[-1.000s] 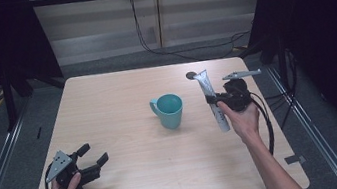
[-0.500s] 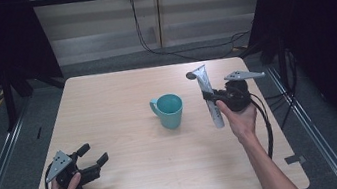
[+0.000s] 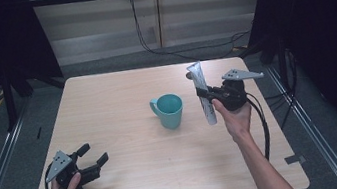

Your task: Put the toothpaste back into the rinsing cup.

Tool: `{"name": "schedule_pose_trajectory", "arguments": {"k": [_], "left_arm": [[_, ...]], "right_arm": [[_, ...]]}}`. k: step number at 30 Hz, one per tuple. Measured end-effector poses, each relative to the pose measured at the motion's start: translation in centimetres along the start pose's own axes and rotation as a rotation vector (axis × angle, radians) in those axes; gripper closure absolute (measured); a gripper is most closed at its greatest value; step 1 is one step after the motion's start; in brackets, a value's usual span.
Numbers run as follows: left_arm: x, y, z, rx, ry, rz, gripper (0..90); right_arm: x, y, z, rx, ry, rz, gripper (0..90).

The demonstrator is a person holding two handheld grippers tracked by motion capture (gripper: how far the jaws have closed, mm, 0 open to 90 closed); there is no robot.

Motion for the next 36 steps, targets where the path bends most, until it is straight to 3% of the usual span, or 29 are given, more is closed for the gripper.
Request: {"name": "schedule_pose_trajectory", "arguments": {"k": [8,21,36], "left_arm": [[0.0,0.0,0.0,-0.001,0.0,0.003,15.7],[0.0,0.0,0.0,0.0,0.0,0.004,15.7],[0.0,0.0,0.0,0.0,0.005,0.002,15.7]], "right_arm": [[0.9,-0.5,-0.5,0.015,0.031,-0.033,77.4],[2.1,-2.0,-1.8,-0.016,0.089,-0.076,77.3],[4.2,-2.6,-3.2,-0.031,0.078,-0.089,77.3]]}}
Point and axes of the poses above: each handheld gripper's, and its own axes: x roughly forward along the jaws, z roughly out of its underside, y roughly to its right, the point moved 5 cm from there along x, roughly forward along the jaws, and after that the axes turned 4 degrees about x, right-handed, at the moved point
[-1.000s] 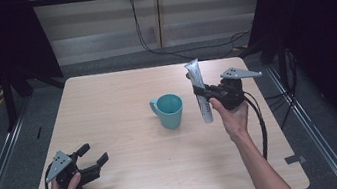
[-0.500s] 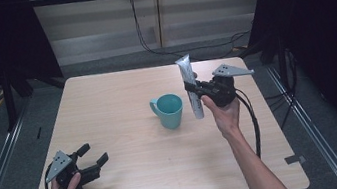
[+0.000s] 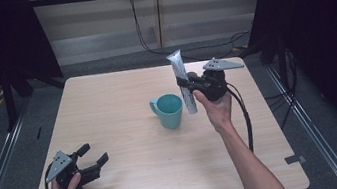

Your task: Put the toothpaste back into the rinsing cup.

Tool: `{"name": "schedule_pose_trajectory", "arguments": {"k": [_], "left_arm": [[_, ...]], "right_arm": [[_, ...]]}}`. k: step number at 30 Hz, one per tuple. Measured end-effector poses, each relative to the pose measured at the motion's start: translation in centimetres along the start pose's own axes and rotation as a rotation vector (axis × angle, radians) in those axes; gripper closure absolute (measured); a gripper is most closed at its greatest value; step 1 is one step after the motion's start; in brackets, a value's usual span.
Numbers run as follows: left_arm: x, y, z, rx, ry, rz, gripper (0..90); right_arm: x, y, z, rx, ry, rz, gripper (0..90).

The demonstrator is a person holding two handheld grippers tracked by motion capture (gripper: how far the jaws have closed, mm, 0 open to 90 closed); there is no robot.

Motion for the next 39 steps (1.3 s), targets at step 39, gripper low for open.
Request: {"name": "schedule_pose_trajectory", "arguments": {"k": [39], "left_arm": [[0.0,0.0,0.0,0.001,-0.002,0.005,15.7]], "right_arm": [[6.3,0.3,-0.1,0.036,-0.04,-0.013,76.7]]}}
Point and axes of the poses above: each handheld gripper's, and its own axes: x roughly forward along the jaws, z roughly out of its underside, y roughly to its right, the point moved 5 cm from there along x, roughly forward along the jaws, and after that the axes turned 4 degrees about x, right-handed, at the moved point
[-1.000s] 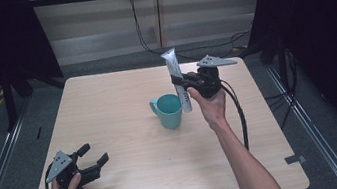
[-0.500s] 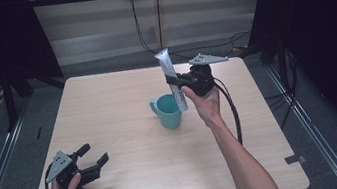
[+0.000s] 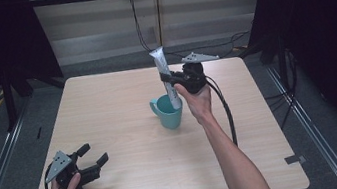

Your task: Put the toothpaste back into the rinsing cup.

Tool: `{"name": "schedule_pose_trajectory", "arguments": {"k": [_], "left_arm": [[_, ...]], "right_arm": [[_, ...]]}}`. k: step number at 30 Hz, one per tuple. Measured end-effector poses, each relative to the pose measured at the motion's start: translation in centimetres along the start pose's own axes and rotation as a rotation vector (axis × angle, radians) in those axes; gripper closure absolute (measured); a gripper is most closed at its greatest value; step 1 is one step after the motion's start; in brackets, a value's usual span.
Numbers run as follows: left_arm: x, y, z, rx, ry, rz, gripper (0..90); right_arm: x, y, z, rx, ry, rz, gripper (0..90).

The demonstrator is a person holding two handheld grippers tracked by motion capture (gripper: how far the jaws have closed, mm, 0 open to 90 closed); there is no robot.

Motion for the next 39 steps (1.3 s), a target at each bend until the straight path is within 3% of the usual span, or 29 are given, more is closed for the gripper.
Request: {"name": "schedule_pose_trajectory", "arguments": {"k": [7,12,39], "left_arm": [[0.0,0.1,0.0,-0.003,0.004,0.007,15.7],[0.0,0.1,0.0,-0.001,0.004,0.007,15.7],[0.0,0.0,0.0,0.0,0.0,0.005,15.7]], "right_arm": [[0.9,0.6,0.8,0.025,-0.001,0.011,76.6],[1.1,0.8,1.5,0.014,-0.02,0.014,76.5],[0.6,1.0,3.8,0.006,-0.101,0.003,73.9]]}}
Point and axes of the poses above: each handheld gripper's, and its own axes: x roughly forward along the jaws, z roughly out of its underside, y roughly to its right, the point moved 5 cm from there along x, roughly forward along the jaws, and after that the axes turned 4 degrees about x, right-handed, at the moved point
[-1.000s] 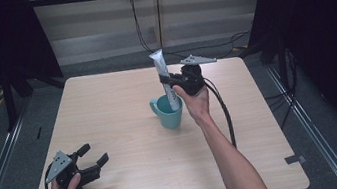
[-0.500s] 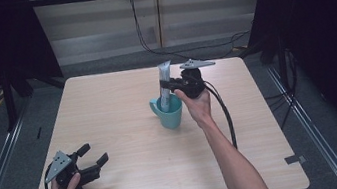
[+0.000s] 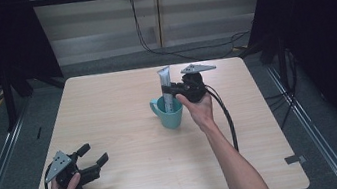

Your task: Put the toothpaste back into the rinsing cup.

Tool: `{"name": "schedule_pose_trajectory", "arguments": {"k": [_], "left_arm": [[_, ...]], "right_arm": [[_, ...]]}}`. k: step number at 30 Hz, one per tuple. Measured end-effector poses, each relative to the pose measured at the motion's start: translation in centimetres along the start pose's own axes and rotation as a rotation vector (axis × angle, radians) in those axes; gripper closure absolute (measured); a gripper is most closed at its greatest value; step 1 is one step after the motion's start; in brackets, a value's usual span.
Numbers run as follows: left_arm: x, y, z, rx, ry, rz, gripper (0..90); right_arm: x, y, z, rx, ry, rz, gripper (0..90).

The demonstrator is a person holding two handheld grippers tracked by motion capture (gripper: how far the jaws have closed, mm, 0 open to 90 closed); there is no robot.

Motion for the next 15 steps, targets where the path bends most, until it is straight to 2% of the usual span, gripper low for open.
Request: {"name": "schedule_pose_trajectory", "arguments": {"k": [4,8,13,15], "left_arm": [[0.01,0.01,0.0,-0.002,0.0,-0.003,15.7],[0.05,0.27,0.02,0.038,-0.012,-0.002,15.7],[0.04,0.15,0.01,0.02,-0.007,0.001,15.7],[0.04,0.14,0.01,0.018,-0.008,0.001,15.7]], "right_arm": [[0.02,0.26,0.58,0.005,-0.011,0.002,72.6],[0.11,0.51,1.01,-0.008,-0.039,0.036,71.5],[-0.32,0.41,0.89,0.002,-0.013,0.011,68.5],[-0.41,0.26,0.72,-0.007,-0.02,0.028,68.4]]}}
Point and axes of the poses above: each handheld gripper's, and its own axes: x roughly forward along the jaws, z roughly out of its underside, y roughly to its right, the point moved 5 cm from there along x, roughly forward along the jaws, and after that the axes turned 4 degrees about x, right-handed, at the moved point
